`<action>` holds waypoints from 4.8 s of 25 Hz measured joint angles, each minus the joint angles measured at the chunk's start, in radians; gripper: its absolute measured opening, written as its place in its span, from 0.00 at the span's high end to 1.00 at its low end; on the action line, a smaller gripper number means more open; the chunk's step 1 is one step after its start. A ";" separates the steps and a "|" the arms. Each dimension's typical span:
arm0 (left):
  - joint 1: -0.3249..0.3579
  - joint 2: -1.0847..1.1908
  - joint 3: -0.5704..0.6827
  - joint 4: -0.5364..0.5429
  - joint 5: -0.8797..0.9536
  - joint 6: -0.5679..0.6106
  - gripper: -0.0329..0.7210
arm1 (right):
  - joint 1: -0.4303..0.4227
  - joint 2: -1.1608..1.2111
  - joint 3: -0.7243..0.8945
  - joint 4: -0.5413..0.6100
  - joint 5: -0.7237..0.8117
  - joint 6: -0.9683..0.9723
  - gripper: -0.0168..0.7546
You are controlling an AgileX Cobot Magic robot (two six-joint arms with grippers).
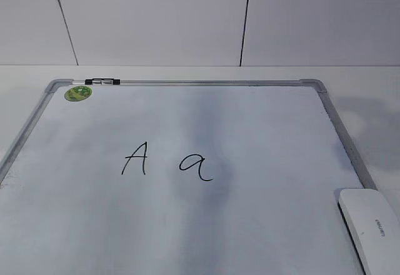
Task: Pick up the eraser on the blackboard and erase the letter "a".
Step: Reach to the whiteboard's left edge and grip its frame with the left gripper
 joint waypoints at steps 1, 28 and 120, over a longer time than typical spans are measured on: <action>0.000 0.002 -0.011 0.000 0.000 0.000 0.31 | 0.000 0.000 0.000 0.002 0.000 0.000 0.21; 0.000 0.185 -0.182 0.008 0.074 0.000 0.31 | 0.115 0.125 -0.008 0.254 -0.006 -0.034 0.21; 0.017 0.635 -0.264 0.053 -0.082 -0.010 0.31 | 0.320 0.401 0.105 -0.333 -0.188 0.460 0.21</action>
